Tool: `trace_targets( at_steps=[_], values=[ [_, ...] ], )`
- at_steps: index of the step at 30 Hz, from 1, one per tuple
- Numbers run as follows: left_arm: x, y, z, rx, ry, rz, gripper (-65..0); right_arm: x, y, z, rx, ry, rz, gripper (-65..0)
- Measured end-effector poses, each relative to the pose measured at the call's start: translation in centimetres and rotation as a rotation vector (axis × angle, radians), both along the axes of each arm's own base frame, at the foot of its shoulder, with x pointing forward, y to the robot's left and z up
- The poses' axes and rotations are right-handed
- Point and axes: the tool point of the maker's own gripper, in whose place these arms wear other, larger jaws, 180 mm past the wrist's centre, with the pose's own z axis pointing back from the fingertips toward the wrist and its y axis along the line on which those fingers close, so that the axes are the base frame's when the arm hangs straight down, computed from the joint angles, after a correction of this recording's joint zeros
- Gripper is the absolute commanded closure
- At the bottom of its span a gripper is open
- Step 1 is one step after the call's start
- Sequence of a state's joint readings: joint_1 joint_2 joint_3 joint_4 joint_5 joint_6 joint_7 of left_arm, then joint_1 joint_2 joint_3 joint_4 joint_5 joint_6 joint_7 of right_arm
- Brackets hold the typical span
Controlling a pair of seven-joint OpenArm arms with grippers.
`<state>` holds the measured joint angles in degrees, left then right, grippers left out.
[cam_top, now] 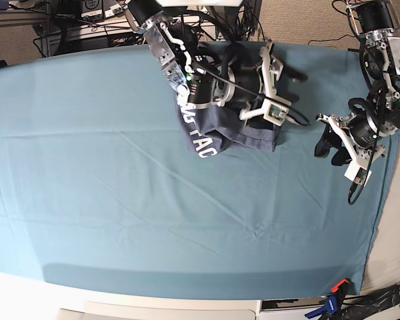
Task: Fold the T-shirt properly
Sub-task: 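Lay the folded end onto the stack, open the right gripper, then press the right gripper onto the stack's lettered edge, holding it down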
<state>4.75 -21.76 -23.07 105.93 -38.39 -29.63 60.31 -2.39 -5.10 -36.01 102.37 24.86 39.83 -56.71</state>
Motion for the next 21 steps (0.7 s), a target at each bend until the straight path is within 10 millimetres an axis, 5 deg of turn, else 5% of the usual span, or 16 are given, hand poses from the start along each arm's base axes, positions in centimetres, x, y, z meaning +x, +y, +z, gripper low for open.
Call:
trace_targets(
  at_steps=[8, 10, 14, 21],
  values=[
    [-0.1, 0.0, -0.1, 0.0, 0.004, 0.0, -29.4, 3.9, -3.0, 3.8, -0.118, -0.291, -0.16, -29.7],
    [-0.5, 0.0, -0.4, 0.0, 0.015, 0.0, -29.4, 6.0, -5.0, 3.4, -0.176, -0.289, -0.291, -23.9],
    [-1.3, -0.1, -1.1, -0.003, 0.039, -0.001, -28.8, 9.2, -9.2, 2.8, -0.233, -0.263, -0.488, 0.0],
    [-1.4, -0.1, -1.3, -0.004, 0.044, -0.001, -28.3, 11.3, -14.0, 2.1, -0.247, -0.174, -0.657, 0.0]
  ],
)
